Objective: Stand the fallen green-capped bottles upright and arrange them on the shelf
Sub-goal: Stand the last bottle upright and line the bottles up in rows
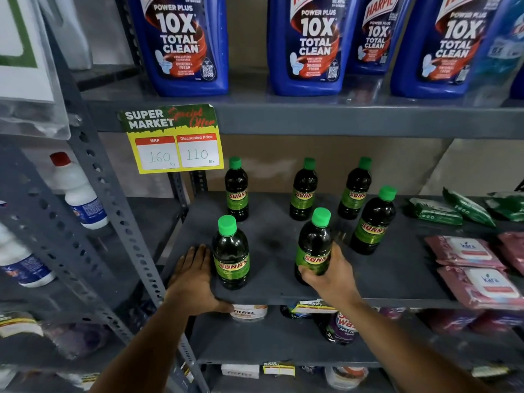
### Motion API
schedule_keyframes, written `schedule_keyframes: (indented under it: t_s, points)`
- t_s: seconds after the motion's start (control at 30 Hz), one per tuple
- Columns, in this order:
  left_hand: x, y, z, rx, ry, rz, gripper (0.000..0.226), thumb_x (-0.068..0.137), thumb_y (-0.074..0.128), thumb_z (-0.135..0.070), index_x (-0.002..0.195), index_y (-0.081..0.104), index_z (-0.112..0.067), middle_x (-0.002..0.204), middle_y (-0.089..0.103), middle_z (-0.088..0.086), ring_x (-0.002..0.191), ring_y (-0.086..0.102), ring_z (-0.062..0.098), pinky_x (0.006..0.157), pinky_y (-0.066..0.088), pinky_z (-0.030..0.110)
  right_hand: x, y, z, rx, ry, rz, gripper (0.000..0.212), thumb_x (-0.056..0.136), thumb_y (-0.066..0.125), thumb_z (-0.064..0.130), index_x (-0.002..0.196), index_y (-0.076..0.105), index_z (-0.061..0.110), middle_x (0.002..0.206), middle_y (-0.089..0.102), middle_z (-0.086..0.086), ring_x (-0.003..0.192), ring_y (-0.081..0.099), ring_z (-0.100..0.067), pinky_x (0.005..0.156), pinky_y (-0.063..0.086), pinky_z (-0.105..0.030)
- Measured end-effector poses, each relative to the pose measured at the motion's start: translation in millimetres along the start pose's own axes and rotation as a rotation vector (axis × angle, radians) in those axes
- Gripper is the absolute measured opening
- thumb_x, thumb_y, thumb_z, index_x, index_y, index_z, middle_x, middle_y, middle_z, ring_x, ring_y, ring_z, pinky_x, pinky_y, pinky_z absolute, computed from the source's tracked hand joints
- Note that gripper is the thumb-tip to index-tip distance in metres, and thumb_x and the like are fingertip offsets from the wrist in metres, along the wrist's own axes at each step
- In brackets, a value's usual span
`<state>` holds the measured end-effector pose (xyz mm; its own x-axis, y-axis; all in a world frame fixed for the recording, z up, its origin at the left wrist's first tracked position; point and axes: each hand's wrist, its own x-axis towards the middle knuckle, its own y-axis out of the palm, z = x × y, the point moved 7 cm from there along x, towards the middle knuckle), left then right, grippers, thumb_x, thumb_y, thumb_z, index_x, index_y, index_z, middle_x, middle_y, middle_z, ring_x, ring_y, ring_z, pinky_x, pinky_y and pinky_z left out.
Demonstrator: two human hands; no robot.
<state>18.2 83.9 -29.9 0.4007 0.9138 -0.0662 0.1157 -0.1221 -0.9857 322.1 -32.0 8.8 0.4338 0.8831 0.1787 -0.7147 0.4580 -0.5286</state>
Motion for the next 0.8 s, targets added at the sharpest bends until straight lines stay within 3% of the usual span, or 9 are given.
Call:
schedule_keyframes:
  t_s: [0.17,0.27,0.33,0.4,0.47,0.53,0.6,0.7,0.8]
  points:
    - [-0.3,0.4,-0.1,0.021,0.007,0.014,0.159,0.039,0.057,-0.099,0.155,-0.015,-0.017,0.166,-0.010,0.007,0.151,-0.010,0.025,0.124,-0.002,0.044,-1.4,-0.4,4.5,0.038,-0.012,0.001,0.062,0.058,0.077,0.047,0.110,0.044,0.040,0.100,0.063,0.016,0.095,0.061,-0.001,0.070,0.042,-0.012]
    - [0.3,0.0,-0.7,0.016,0.017,0.015,0.160,0.038,0.057,-0.100,0.155,-0.014,-0.017,0.166,-0.008,0.007,0.152,-0.008,0.026,0.124,0.000,0.045,-8.2,-4.7,6.7,0.148,-0.100,-0.019,0.086,0.065,0.079,0.049,0.136,0.034,0.033,0.124,0.053,0.032,0.118,0.051,0.006,0.087,0.041,-0.007]
    - [1.8,0.6,-0.4,0.012,0.019,0.013,0.161,0.036,0.055,-0.101,0.155,-0.013,-0.017,0.166,-0.006,0.007,0.152,-0.007,0.026,0.124,0.001,0.045,-14.6,-28.1,6.0,0.223,-0.157,-0.230,0.097,0.071,0.075,0.051,0.145,0.025,0.013,0.140,0.042,0.018,0.129,0.041,0.000,0.105,0.033,-0.016]
    - [2.0,1.0,1.1,0.013,0.016,0.012,0.162,0.035,0.053,-0.103,0.156,-0.012,-0.017,0.166,-0.007,0.007,0.152,-0.008,0.026,0.124,0.000,0.045,-15.5,-62.1,0.6,0.204,-0.169,-0.512,0.085,0.072,0.075,0.046,0.135,0.034,0.007,0.135,0.041,0.009,0.125,0.041,-0.006,0.105,0.032,-0.022]
    - [2.0,1.2,1.6,0.012,0.022,0.009,0.163,0.034,0.052,-0.104,0.156,-0.012,-0.017,0.166,-0.007,0.008,0.152,-0.007,0.027,0.124,0.000,0.045,0.7,-93.5,-16.6,0.107,-0.031,-0.672,0.090,0.067,0.085,0.035,0.135,0.036,0.003,0.137,0.043,-0.004,0.130,0.040,-0.024,0.109,0.030,-0.033]
    - [1.8,1.5,1.4,-0.001,0.030,0.003,0.163,0.033,0.052,-0.104,0.156,-0.009,-0.017,0.166,-0.005,0.008,0.152,-0.006,0.027,0.124,0.001,0.046,27.5,-110.3,-39.9,0.019,0.172,-0.589,0.107,0.063,0.090,0.031,0.143,0.026,-0.002,0.142,0.038,-0.022,0.136,0.032,-0.040,0.113,0.026,-0.046]
    - [1.6,1.2,0.9,-0.008,0.032,-0.002,0.163,0.033,0.052,-0.104,0.156,-0.009,-0.017,0.166,-0.005,0.009,0.152,-0.006,0.027,0.124,0.002,0.047,48.2,-118.4,-54.6,0.005,0.263,-0.450,0.113,0.062,0.090,0.036,0.146,0.023,0.002,0.145,0.041,-0.020,0.137,0.036,-0.036,0.111,0.032,-0.044]
    - [2.3,0.8,0.5,-0.002,0.030,0.015,0.162,0.033,0.054,-0.103,0.156,-0.011,-0.018,0.166,-0.006,0.009,0.152,-0.007,0.027,0.124,0.001,0.047,66.9,-121.5,-60.6,-0.056,0.270,-0.329,0.094,0.060,0.088,0.046,0.134,0.042,0.011,0.129,0.061,-0.012,0.120,0.057,-0.033,0.090,0.045,-0.036]
    - [0.9,0.3,-0.7,-0.007,0.029,0.020,0.162,0.033,0.055,-0.102,0.156,-0.011,-0.019,0.166,-0.005,0.008,0.152,-0.006,0.028,0.124,0.001,0.048,73.3,-124.9,-62.4,-0.117,0.269,-0.337,0.077,0.060,0.086,0.046,0.121,0.051,0.015,0.115,0.067,-0.010,0.105,0.064,-0.033,0.076,0.047,-0.034]
